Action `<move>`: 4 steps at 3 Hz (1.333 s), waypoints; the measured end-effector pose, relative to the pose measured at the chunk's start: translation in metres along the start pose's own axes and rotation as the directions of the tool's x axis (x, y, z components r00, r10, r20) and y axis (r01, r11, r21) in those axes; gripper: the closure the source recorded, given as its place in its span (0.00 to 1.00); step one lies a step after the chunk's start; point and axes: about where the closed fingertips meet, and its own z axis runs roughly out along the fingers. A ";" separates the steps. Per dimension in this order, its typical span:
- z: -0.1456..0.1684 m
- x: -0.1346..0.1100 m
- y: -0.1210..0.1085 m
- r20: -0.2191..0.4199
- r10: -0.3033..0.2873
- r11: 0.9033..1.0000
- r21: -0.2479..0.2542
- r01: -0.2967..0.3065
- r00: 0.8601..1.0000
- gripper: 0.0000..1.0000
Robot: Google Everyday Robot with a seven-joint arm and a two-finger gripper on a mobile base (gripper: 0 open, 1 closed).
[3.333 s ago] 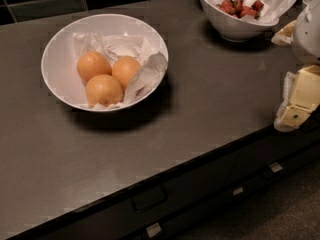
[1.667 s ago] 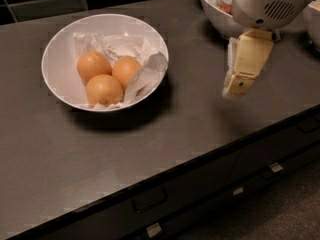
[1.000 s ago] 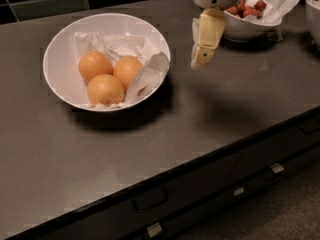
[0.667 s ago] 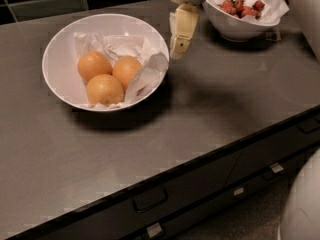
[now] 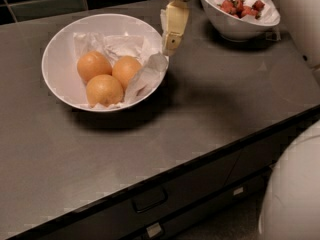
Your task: Pick orange from white bowl
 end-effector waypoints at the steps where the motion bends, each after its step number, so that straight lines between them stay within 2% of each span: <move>1: 0.002 -0.040 -0.012 0.011 -0.090 0.996 -0.026 0.091 0.996 0.00; 2: 0.025 -0.073 -0.022 0.046 -0.147 0.987 -0.065 0.150 0.988 0.05; 3: 0.052 -0.081 -0.027 0.081 -0.149 0.981 -0.110 0.158 0.985 0.19; 4: 0.069 -0.073 -0.026 0.094 -0.121 0.980 -0.146 0.134 0.988 0.29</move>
Offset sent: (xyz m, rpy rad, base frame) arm -0.0113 0.0942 -0.0046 -0.1209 0.1762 0.2830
